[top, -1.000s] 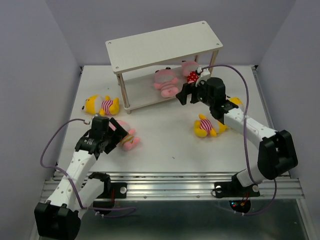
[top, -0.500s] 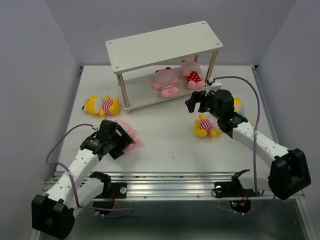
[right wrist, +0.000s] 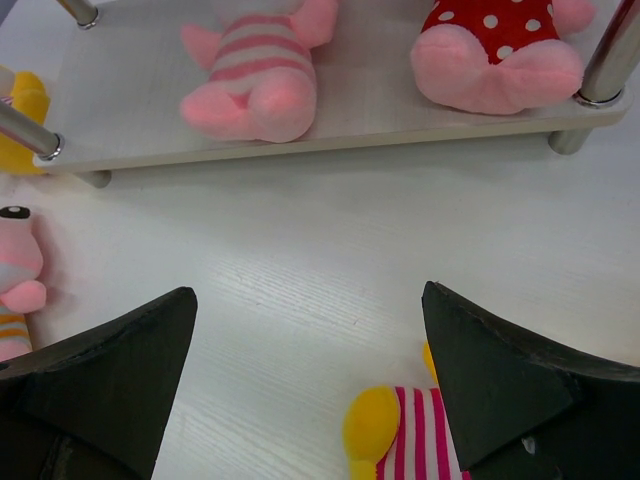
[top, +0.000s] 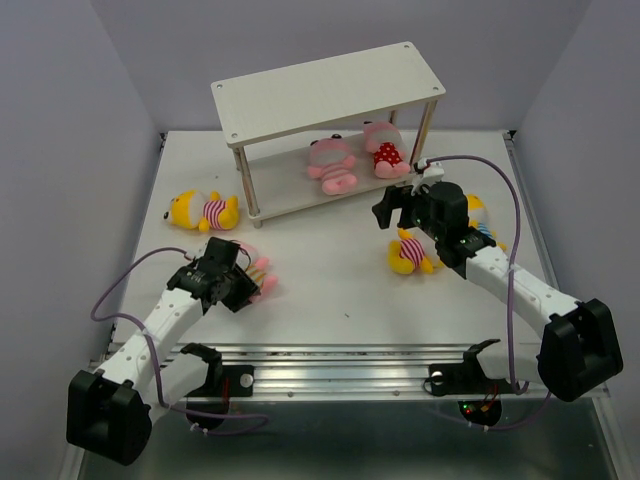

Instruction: Place and organize the stuffed toys onto the shelf

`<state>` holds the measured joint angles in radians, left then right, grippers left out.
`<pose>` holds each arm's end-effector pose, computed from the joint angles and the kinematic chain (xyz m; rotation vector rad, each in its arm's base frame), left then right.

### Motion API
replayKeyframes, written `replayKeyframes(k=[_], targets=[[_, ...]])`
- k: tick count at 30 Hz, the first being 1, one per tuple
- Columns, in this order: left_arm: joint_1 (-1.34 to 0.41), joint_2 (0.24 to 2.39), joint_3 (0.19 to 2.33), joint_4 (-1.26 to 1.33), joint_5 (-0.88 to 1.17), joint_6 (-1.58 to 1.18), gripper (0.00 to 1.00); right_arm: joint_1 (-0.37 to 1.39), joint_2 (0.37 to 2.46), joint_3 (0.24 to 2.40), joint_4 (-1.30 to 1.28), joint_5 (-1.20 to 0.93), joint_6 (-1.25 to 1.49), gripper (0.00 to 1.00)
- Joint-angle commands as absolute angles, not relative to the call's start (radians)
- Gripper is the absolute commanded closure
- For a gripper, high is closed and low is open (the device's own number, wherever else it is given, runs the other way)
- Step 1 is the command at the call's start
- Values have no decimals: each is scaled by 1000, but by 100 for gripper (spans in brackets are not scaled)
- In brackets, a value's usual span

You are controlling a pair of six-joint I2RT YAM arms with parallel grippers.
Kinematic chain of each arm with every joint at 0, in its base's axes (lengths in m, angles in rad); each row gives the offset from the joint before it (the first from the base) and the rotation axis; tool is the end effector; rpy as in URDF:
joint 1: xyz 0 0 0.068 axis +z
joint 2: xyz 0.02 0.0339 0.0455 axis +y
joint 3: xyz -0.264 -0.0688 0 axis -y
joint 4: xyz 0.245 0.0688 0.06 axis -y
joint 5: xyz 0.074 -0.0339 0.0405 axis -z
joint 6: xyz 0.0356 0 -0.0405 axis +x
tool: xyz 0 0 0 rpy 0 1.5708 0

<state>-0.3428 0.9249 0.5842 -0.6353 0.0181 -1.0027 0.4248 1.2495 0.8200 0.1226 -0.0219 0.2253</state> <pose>0.1632 -0.0589 0.2082 -0.8481 2.4990 -0.5227 0.2628 0.1197 0.2834 -0.2048 1.8932 0.4650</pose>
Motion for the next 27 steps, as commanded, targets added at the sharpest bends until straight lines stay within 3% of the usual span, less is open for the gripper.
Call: replayKeyframes(k=[1,4,5,6,15,27], targets=[[-348,920,617,-655,-31,-997,60,419,1213,822,141,-5,225,0],[-348,911,621,-650,-15,-989,82,419,1215,822,143,-5,229,0],[-350,910,623,-653,-12,-986,96,419,1215,822,141,-6,229,0],[-350,908,626,-657,-5,-980,100,419,1215,822,141,-5,230,0],[-429,893,704,-629,115,-841,100,419,1226,821,140,-5,226,0],[-630,1020,902,-517,11,-743,100,419,1204,810,141,34,207,0]])
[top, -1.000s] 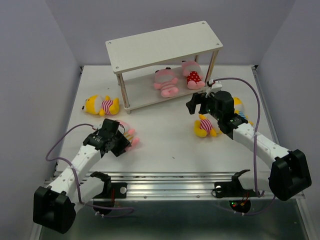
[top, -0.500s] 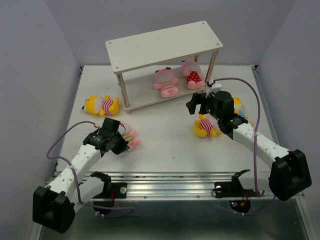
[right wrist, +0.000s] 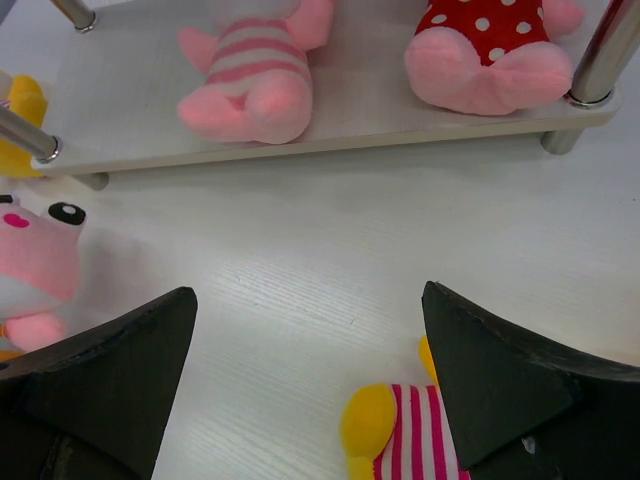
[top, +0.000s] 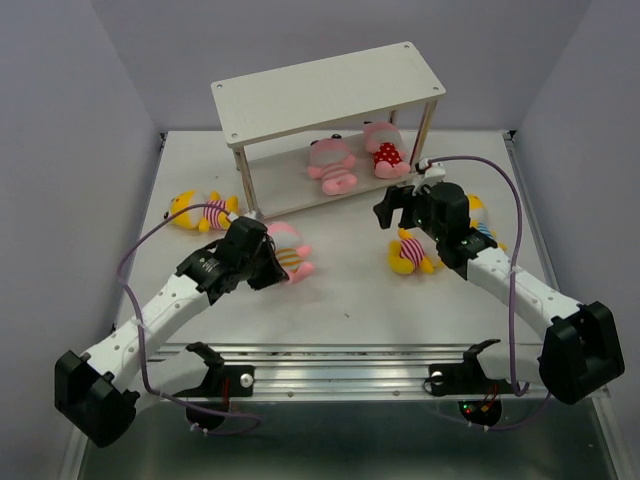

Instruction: Place and organize the stuffed toys onto the shelf

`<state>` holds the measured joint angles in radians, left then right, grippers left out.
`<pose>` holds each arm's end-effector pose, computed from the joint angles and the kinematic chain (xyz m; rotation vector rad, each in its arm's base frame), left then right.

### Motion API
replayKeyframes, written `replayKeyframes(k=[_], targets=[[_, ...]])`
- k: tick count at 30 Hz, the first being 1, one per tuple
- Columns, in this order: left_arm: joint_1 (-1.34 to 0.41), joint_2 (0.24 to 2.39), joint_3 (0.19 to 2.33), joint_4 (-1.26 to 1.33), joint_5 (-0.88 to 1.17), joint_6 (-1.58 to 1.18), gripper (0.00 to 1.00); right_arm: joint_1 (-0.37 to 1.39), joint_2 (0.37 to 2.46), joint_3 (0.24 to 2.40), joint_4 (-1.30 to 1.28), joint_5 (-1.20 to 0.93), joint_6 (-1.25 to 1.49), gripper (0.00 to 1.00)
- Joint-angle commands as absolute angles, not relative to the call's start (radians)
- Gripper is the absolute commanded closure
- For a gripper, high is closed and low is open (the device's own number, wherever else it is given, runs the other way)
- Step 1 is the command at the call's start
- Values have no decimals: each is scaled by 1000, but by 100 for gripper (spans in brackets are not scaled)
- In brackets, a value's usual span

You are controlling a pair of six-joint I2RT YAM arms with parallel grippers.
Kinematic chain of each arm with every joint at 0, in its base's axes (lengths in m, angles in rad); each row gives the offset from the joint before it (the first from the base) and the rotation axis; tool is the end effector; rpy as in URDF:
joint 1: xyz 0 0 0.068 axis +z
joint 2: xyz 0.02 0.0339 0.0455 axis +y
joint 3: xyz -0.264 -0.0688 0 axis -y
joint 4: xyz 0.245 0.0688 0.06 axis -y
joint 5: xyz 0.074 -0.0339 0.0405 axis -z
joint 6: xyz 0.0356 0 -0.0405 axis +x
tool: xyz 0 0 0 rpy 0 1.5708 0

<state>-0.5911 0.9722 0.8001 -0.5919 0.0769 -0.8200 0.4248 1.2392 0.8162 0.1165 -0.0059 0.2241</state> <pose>0.1662 -0.1148 0.2730 -0.2417 2.4581 -0.7558 0.2610 0.1183 0.2842 -0.1947 1.8922 0.4494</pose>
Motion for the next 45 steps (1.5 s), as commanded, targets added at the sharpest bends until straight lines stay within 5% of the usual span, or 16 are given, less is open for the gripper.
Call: replayKeyframes(k=[1,23,45], targets=[[-646,1035,920,-514,0,-730,100,419,1201,807,141,35,204,0],[-631,1325,1155,-304,-236,-448,100,419,1189,792,147,58,187,0],[-594,1385,1089,-123,-408,-497,100,419,1204,790,149,69,178,0]])
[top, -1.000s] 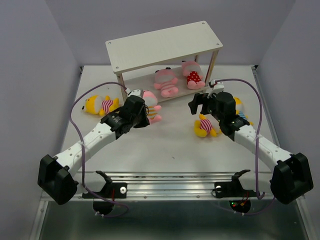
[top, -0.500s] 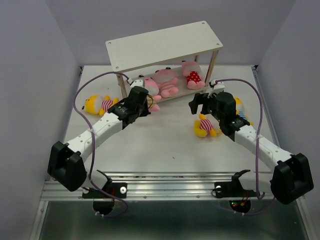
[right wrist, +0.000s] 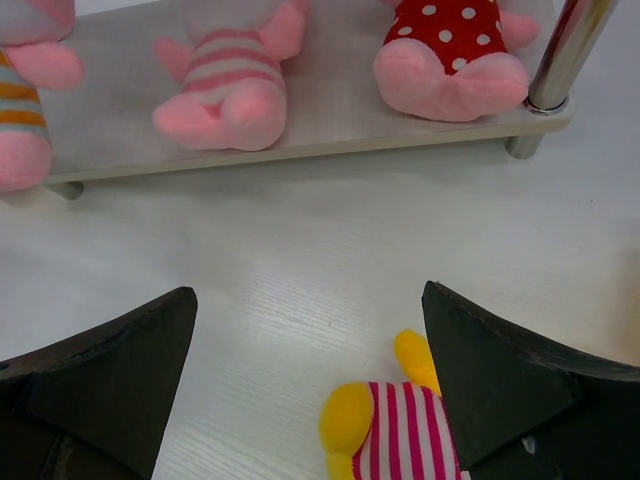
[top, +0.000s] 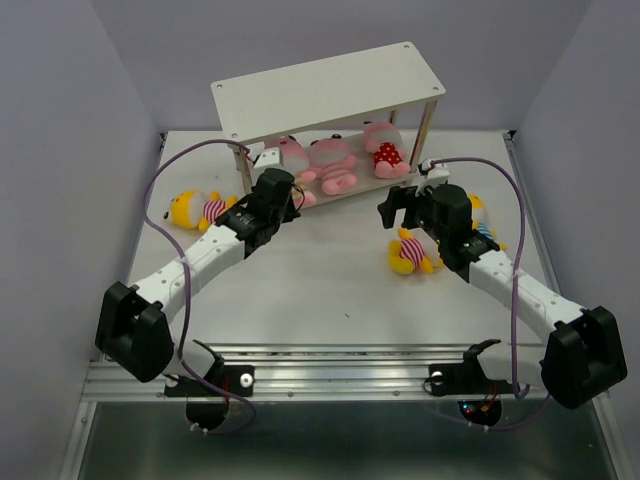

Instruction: Place and organize the stuffed toys onto the shelf

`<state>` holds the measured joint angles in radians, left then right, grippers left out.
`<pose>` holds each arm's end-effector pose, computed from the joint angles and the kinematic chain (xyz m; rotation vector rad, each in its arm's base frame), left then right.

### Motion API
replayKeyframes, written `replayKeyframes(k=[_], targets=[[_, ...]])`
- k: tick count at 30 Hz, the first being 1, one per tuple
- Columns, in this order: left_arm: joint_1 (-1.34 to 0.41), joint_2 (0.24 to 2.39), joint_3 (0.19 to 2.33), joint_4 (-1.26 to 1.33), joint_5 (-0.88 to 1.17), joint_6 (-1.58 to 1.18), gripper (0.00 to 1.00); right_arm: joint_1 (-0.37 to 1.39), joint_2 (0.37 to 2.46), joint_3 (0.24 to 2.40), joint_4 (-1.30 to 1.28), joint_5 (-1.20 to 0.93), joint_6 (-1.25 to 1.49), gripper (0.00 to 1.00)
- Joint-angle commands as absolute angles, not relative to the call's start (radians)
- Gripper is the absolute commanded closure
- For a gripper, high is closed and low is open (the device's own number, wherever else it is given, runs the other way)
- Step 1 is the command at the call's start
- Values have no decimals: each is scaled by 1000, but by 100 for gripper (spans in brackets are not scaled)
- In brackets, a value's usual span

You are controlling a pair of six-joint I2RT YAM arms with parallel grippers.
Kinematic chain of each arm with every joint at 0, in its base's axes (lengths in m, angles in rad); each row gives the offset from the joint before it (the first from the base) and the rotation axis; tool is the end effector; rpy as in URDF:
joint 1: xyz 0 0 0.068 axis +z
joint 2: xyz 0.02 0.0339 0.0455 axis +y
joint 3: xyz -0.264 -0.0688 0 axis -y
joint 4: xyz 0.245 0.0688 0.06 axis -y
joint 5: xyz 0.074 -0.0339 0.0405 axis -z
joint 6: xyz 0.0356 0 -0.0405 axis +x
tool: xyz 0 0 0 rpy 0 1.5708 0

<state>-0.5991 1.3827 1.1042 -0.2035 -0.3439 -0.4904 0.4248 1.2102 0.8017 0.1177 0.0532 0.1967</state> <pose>0.2694 -0.1694 0.3133 -0.1027 2.0361 -0.3349 0.2563 0.1139 0.2869 -0.1768 1.8702 0.3800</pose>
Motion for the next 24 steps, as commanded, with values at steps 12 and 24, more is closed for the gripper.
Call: replayKeyframes(k=[12,24], targets=[[-591,1463,1092,-107,-449,-549,100,419,1207,788,153,86,172,0],[-575,1511,1106,-112,-486,-564,100,419,1207,784,153,95,170,0]])
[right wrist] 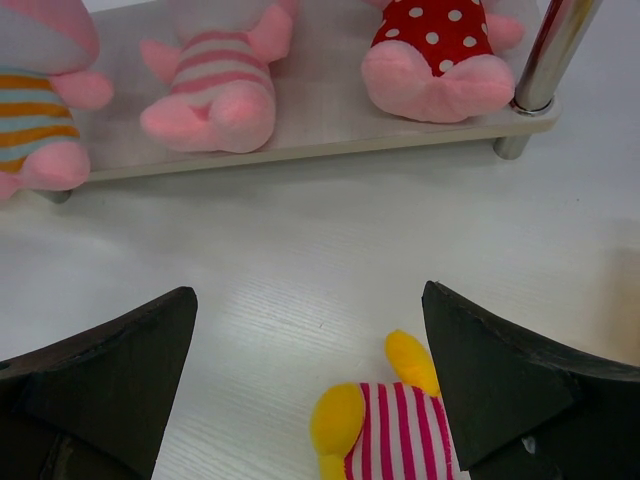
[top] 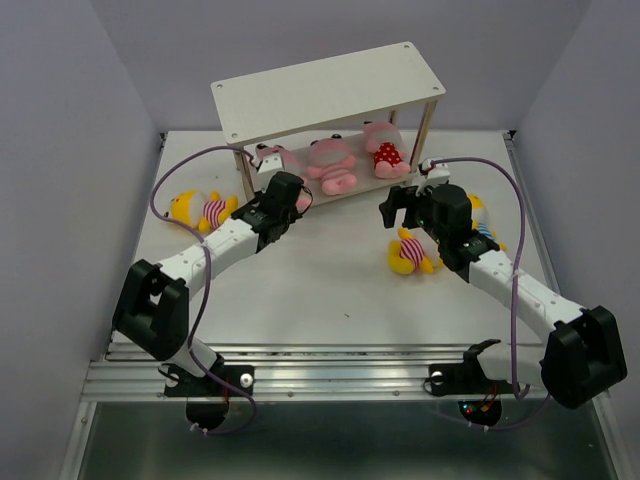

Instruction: Place and organize the stuffed toys onto the shelf

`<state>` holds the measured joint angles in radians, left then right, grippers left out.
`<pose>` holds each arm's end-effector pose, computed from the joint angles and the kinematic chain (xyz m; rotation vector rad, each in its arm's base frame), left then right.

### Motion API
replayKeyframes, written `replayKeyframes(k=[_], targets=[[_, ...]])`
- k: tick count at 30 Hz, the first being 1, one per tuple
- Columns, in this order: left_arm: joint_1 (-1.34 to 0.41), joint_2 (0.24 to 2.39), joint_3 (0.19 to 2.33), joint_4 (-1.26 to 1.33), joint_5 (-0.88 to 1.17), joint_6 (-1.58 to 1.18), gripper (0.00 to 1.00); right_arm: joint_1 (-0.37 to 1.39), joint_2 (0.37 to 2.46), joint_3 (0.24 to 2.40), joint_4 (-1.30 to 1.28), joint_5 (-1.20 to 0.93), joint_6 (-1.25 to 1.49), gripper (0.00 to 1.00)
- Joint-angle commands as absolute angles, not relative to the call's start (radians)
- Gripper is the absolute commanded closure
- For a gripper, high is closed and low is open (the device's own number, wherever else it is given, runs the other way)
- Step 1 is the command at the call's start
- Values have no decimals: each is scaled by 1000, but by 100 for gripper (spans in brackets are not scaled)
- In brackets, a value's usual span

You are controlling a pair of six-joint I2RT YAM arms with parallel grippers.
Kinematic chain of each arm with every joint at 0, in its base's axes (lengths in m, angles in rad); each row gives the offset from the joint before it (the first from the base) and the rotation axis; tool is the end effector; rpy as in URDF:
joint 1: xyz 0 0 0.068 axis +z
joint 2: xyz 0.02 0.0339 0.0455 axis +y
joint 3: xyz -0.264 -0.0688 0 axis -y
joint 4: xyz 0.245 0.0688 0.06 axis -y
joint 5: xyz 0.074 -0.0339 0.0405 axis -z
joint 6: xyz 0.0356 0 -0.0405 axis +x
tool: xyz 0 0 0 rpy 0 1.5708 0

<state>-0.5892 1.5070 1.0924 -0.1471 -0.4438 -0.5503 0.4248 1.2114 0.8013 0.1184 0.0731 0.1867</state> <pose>0.2923 -0.1770 0.2766 -0.2170 2.0689 -0.2227 0.2568 0.1133 0.2865 -0.1722 1.8689 0.3546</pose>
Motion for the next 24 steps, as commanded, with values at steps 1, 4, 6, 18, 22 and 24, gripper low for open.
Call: replayKeyframes(k=[1,4,6,18,22,24], targets=[[-574,1514,1106,-110,-480,-563,100,419,1207,784,153,97,170,0],[-569,1522,1106,-104,-476,-565,100,419,1204,782,155,97,170,0],[-568,1526,1108,-104,-474,-563,100,419,1206,782,153,97,169,0],[-538,1557,1111,-68,-417,-528,100,419,1215,784,153,97,169,0],[-531,1560,1114,-58,-402,-523,100,419,1216,785,153,95,169,0],[-526,1563,1115,-58,-397,-526,100,419,1219,785,155,95,169,0]])
